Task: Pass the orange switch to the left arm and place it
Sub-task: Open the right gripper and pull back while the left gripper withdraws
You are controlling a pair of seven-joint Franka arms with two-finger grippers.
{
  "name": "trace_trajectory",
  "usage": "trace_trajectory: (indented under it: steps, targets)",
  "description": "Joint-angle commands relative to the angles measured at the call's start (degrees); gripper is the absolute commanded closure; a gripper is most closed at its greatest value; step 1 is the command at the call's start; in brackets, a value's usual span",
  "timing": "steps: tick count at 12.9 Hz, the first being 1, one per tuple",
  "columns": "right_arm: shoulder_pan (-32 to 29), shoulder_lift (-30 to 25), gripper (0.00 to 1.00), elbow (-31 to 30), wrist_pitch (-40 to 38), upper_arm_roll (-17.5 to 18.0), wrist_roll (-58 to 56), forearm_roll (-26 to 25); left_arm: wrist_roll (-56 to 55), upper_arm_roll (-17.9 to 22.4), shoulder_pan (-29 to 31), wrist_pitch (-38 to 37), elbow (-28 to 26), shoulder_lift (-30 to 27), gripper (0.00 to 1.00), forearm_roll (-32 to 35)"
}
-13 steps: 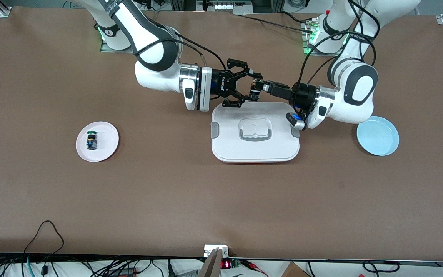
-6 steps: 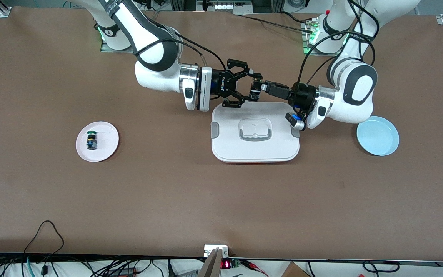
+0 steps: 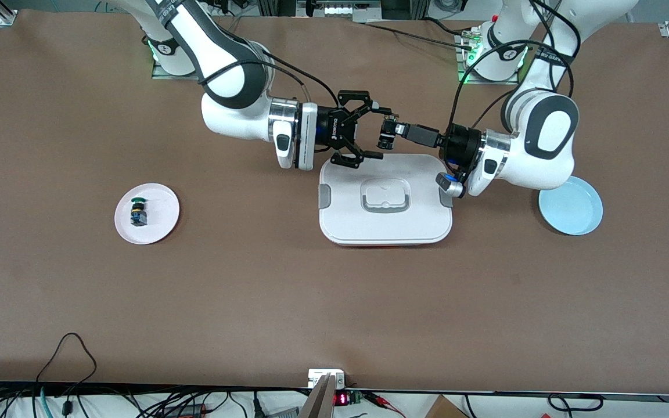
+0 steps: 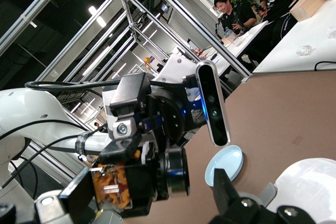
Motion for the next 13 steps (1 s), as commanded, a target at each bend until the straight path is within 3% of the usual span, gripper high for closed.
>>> trace_trajectory:
  steps: [1,3,6,8,11,13]
  targets:
    - [-0.4,-0.5,0.00,0.7,0.1,-1.9,0.2,0.4,-1.4,0.4,0.5,-0.5,5.7,-0.1,0.74,9.6]
    - [-2.1,-2.5,0.00,-1.1,-0.6,-2.7,0.0,-2.4,-1.4,0.3,1.1,-0.7,10.9,0.7,0.74,22.9]
    - [-6.7,-6.0,0.00,-5.2,-1.3,-2.7,-0.1,-11.5,-1.0,0.3,1.0,-0.8,17.2,1.2,0.76,40.3]
    - [-10.8,-6.6,0.00,-5.6,-6.7,-2.8,0.5,-17.9,-0.5,0.1,0.6,-2.2,21.7,2.3,0.76,52.9]
    - [-13.8,-8.6,0.00,-5.5,-11.9,-6.5,8.6,-32.5,7.7,0.3,1.1,-2.8,22.2,2.3,0.79,63.4]
    - [-13.9,-9.7,0.00,-5.4,-18.3,-12.4,15.0,-39.9,17.0,0.4,1.3,-2.6,22.7,2.4,0.79,75.0]
